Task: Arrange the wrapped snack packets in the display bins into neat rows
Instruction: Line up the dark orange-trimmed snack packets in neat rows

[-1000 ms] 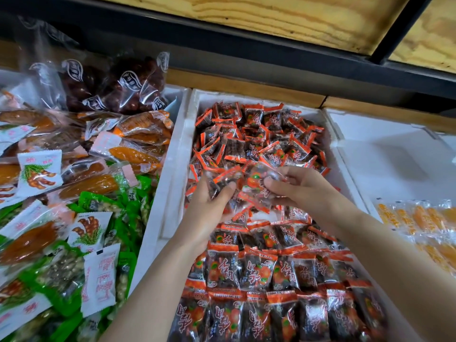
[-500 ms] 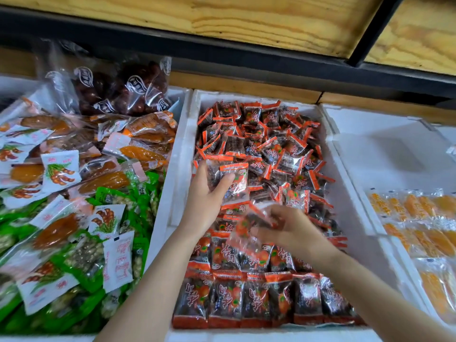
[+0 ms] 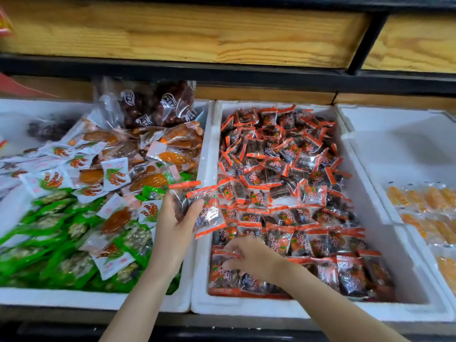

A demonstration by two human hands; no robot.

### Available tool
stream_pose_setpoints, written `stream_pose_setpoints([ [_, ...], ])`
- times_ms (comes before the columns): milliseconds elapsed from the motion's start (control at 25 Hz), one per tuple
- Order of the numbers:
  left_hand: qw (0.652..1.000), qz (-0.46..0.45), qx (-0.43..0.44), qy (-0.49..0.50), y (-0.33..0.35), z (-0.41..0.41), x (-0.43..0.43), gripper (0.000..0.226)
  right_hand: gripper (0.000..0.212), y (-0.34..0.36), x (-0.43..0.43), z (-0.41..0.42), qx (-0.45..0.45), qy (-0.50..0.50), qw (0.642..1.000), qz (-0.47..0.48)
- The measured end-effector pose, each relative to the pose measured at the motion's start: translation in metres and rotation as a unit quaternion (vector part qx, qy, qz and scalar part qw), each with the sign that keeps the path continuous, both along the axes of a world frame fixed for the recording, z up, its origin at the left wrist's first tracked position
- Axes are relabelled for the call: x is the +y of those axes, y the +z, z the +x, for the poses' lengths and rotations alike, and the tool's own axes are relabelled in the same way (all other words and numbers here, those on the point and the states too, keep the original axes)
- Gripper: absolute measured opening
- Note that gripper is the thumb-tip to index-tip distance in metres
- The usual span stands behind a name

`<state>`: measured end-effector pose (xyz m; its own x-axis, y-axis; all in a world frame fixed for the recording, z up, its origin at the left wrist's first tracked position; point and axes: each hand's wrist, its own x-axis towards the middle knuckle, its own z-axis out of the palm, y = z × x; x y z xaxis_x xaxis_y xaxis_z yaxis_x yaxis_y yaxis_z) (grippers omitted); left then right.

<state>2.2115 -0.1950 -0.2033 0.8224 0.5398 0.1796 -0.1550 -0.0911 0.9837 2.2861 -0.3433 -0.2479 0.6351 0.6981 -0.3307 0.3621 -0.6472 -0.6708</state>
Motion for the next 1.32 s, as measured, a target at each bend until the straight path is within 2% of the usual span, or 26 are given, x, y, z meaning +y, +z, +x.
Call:
stream_pose_setpoints([
  [120,0.998,-0.049,0.025,-0.014,-0.003,-0.020,-0.002,0.016,0.041,0.007,0.000,-0.006,-0.017,0.020,0.999,-0.022],
  [200,0.993,-0.109,0.035,-0.022,-0.003,-0.029,-0.007,0.015,0.031,0.013,-0.002,-0.016,-0.054,0.029,0.998,-0.008],
  [320,0.983,-0.172,0.048,-0.033,-0.001,-0.041,-0.015,0.014,0.032,0.022,-0.011,-0.033,-0.134,-0.040,0.988,0.066],
  [400,0.980,-0.186,0.061,-0.041,-0.002,-0.046,-0.020,0.016,0.031,0.037,-0.017,-0.045,-0.056,-0.109,0.973,0.195],
  [480,0.979,-0.176,0.092,-0.051,-0.008,-0.049,-0.027,0.023,0.027,0.052,-0.022,-0.055,0.059,-0.133,0.954,0.264],
  [560,0.976,-0.162,0.129,-0.063,-0.011,-0.051,-0.037,0.023,0.019,0.058,-0.028,-0.065,0.089,-0.138,0.950,0.266],
  [600,0.972,-0.176,0.138,-0.070,-0.012,-0.052,-0.041,0.022,0.022,0.060,-0.033,-0.066,0.099,-0.149,0.947,0.266],
  [720,0.942,-0.292,0.115,-0.122,-0.006,-0.054,-0.048,0.025,0.031,0.062,-0.057,-0.063,0.172,-0.216,0.917,0.288],
  [840,0.932,-0.306,0.100,-0.167,-0.004,-0.056,-0.055,0.025,0.019,0.065,-0.075,-0.061,0.214,-0.280,0.889,0.293],
  [920,0.941,-0.281,0.092,-0.163,-0.006,-0.053,-0.062,0.021,0.019,0.063,-0.082,-0.065,0.217,-0.295,0.886,0.284],
  [1040,0.960,-0.223,0.078,-0.150,-0.008,-0.045,-0.073,0.019,0.024,0.063,-0.092,-0.072,0.227,-0.268,0.905,0.242],
  [1080,0.973,-0.167,0.073,-0.143,-0.009,-0.043,-0.075,0.023,0.024,0.065,-0.097,-0.073,0.234,-0.263,0.907,0.230],
  [1160,0.992,0.037,0.048,-0.108,-0.011,-0.041,-0.080,0.035,0.026,0.066,-0.108,-0.071,0.263,-0.288,0.885,0.254],
  [1240,0.969,0.233,-0.015,-0.080,-0.015,-0.041,-0.085,0.045,0.031,0.068,-0.117,-0.069,0.316,-0.332,0.831,0.314],
  [1320,0.940,0.324,-0.045,-0.097,-0.021,-0.044,-0.094,0.057,0.026,0.071,-0.120,-0.073,0.348,-0.347,0.798,0.350],
])
